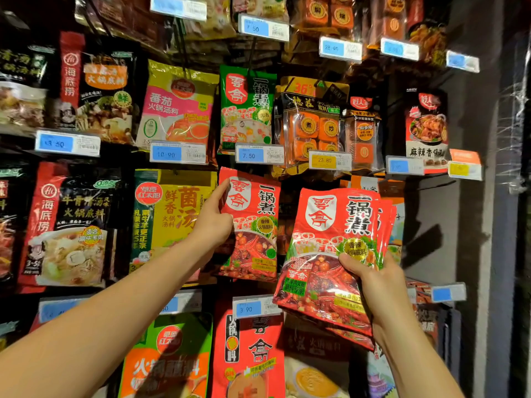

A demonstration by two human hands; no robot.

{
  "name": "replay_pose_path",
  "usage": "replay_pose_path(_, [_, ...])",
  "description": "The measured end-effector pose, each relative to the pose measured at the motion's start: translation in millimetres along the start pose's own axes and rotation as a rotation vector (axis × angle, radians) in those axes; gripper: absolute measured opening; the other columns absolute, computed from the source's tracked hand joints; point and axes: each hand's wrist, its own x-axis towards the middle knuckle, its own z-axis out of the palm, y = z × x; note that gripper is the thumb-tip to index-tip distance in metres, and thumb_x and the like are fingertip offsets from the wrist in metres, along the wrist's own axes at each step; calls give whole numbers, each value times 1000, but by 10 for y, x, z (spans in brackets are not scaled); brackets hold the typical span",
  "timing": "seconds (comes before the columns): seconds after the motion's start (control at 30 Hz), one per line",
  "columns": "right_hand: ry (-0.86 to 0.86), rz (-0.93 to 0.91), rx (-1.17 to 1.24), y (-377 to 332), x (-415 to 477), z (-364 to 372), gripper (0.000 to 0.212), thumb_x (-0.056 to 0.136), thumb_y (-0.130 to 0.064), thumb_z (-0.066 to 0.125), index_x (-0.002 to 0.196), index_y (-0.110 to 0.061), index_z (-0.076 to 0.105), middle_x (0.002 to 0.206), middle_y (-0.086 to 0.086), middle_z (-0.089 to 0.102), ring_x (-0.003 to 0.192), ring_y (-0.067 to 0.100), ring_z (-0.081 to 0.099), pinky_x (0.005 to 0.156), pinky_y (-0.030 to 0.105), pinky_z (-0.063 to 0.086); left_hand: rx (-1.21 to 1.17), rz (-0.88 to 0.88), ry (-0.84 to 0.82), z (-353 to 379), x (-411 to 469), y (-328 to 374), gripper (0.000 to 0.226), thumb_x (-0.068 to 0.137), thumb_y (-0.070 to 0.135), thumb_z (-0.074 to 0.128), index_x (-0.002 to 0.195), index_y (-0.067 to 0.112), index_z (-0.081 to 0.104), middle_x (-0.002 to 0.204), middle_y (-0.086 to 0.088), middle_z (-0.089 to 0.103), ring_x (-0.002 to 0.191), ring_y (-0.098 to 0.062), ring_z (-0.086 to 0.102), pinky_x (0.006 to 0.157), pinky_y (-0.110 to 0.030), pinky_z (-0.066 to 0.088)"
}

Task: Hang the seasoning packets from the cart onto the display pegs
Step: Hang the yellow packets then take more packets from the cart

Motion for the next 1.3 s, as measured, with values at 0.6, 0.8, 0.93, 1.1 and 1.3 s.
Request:
replay_pose_path(0.6, [-7,-9,-1,-25,44,40,38,88,-9,78,119,-22,62,106,2,78,95,26,76,93,55,58,147,122,54,27,239,67,72,98,8,61,159,30,31,138,11,55,92,-9,66,78,-30,58])
replay_pose_path(0.8, [-11,-4,14,-21,56,17,40,87,-8,78,121,-21,63,107,2,78,96,27,76,94,56,57,242,69,89,48,344,101,71,96,13,62,159,25,31,94,28,54,76,-6,61,67,-25,51])
replay_pose_path(0.93, [-23,-2,18,-18,62,25,40,87,-8,79,121,-21,62,107,3,78,97,28,76,94,57,57,347,31,87,64,462,65,73,97,17,61,161,24,27,152,5,50,89,-14,62,78,-32,48])
replay_pose_path(1.1, [-14,-15,22,-26,38,77,38,86,-8,79,118,-21,63,107,3,77,99,27,75,97,56,56,710,32,-11,49,537,-59,79,95,20,62,162,20,20,143,-8,58,123,-32,59,95,-37,50])
replay_pose_path(1.3, [-39,-24,65,27,-15,152,40,87,-8,79,122,-19,63,105,1,79,96,24,76,95,53,58,779,349,194,202,-133,-17,47,95,56,60,127,22,63,130,-2,49,101,-19,60,79,-36,50])
